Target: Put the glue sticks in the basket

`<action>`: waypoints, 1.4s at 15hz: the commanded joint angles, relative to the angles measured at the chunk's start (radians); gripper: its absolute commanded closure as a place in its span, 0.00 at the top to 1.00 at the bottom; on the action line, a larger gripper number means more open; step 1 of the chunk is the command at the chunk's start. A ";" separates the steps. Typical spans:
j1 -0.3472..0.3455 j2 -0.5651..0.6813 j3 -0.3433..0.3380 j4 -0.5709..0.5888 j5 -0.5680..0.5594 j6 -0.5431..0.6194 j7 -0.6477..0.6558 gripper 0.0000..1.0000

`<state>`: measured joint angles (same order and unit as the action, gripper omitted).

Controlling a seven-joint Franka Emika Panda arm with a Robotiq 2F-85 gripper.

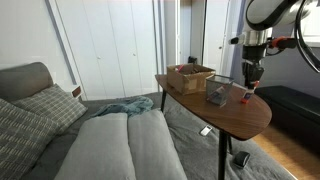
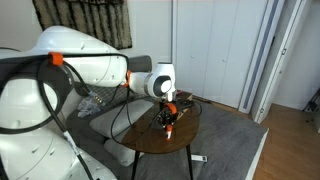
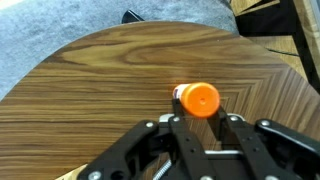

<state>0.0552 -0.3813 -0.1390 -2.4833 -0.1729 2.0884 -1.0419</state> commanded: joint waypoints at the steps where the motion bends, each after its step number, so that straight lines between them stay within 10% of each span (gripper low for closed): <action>1: -0.003 -0.014 0.019 0.024 -0.001 -0.017 -0.015 0.07; 21: 0.125 -0.086 0.112 0.239 -0.010 -0.186 -0.088 0.07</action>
<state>0.1698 -0.5046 -0.0280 -2.2536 -0.2169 1.9053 -1.1139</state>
